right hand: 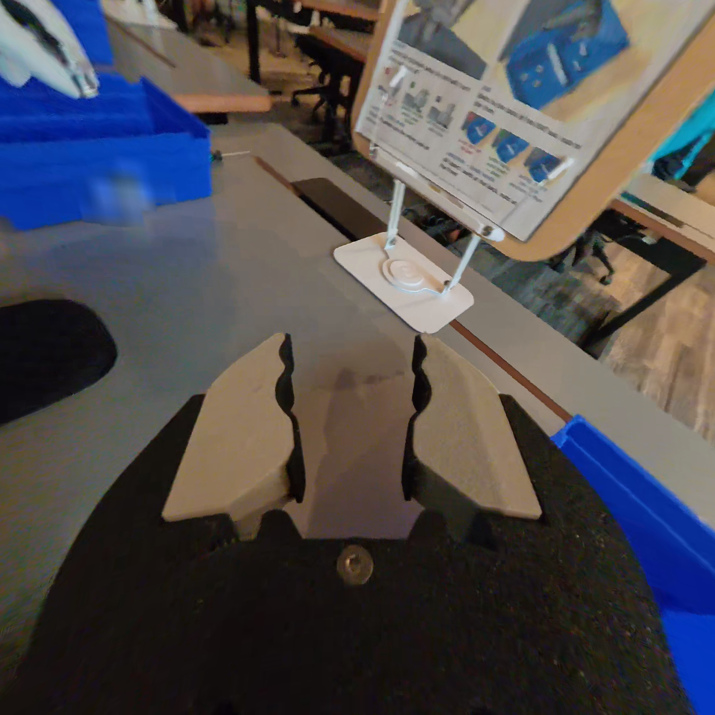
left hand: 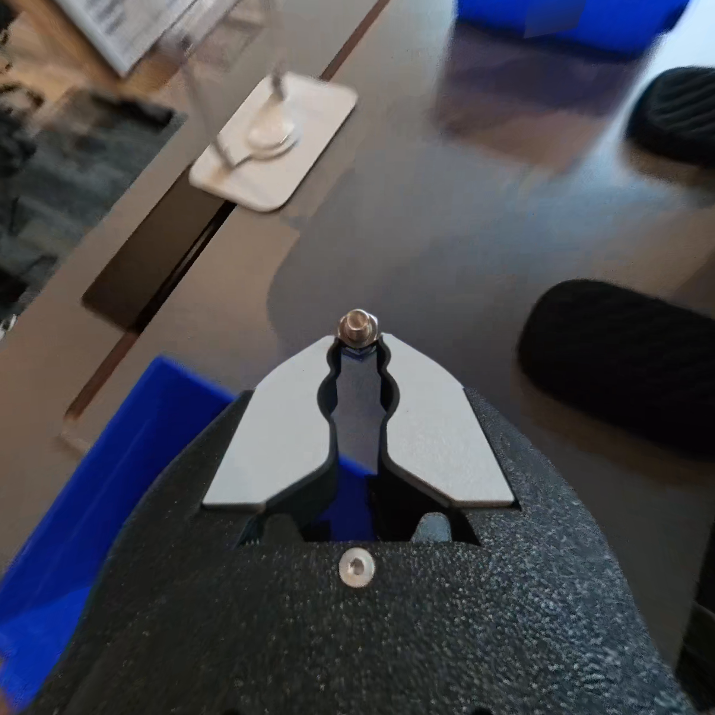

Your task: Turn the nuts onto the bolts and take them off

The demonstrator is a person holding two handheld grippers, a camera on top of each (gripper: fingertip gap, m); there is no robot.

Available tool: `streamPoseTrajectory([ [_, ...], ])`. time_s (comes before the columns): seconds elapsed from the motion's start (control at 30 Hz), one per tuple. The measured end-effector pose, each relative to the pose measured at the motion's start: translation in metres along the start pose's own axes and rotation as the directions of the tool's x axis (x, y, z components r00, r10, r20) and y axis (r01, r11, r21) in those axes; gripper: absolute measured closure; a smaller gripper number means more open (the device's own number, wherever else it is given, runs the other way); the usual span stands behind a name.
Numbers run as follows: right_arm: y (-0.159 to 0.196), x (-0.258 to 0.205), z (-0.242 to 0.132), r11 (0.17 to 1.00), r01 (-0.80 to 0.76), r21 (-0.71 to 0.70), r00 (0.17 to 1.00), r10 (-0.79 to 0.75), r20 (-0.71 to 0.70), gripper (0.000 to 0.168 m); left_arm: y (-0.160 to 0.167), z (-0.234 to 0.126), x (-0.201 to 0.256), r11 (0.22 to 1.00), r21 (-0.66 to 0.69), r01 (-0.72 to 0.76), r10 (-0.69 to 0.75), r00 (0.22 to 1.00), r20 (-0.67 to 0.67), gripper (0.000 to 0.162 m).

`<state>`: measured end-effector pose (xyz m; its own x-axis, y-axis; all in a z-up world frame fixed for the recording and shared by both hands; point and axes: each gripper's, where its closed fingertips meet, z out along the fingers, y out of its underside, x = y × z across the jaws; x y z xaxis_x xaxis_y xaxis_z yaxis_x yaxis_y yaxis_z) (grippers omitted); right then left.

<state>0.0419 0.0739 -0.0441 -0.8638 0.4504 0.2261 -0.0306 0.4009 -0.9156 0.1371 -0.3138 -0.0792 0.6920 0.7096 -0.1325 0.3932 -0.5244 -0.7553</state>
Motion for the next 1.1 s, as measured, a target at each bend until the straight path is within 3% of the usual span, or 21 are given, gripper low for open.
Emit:
streamPoseTrajectory([
  [0.17, -0.016, -0.049, -0.009, 0.986, 0.163, -0.025, 0.961, -0.154, 0.23, 0.116, -0.055, 0.022, 0.078, 0.987, 0.113, -0.117, 0.138, 0.969, -0.203, 0.144],
  [0.37, -0.038, -0.099, -0.018, 0.938, 0.346, 0.036, 0.837, -0.326, 0.44, 0.121, -0.081, 0.063, 0.163, 0.965, 0.18, -0.191, 0.251, 0.875, -0.415, 0.144],
  [0.7, -0.052, -0.157, -0.019, 0.674, 0.711, 0.202, 0.402, -0.625, 0.669, 0.127, -0.103, 0.094, 0.24, 0.927, 0.218, -0.304, 0.373, 0.707, -0.601, 0.144],
  [0.93, -0.047, -0.188, -0.02, 0.535, 0.773, 0.342, 0.086, -0.622, 0.778, 0.131, -0.11, 0.099, 0.266, 0.906, 0.229, -0.356, 0.413, 0.628, -0.659, 0.144],
  [1.1, -0.04, -0.201, -0.017, 0.45, 0.802, 0.393, -0.061, -0.593, 0.803, 0.14, -0.113, 0.099, 0.276, 0.897, 0.233, -0.375, 0.425, 0.592, -0.684, 0.144],
])
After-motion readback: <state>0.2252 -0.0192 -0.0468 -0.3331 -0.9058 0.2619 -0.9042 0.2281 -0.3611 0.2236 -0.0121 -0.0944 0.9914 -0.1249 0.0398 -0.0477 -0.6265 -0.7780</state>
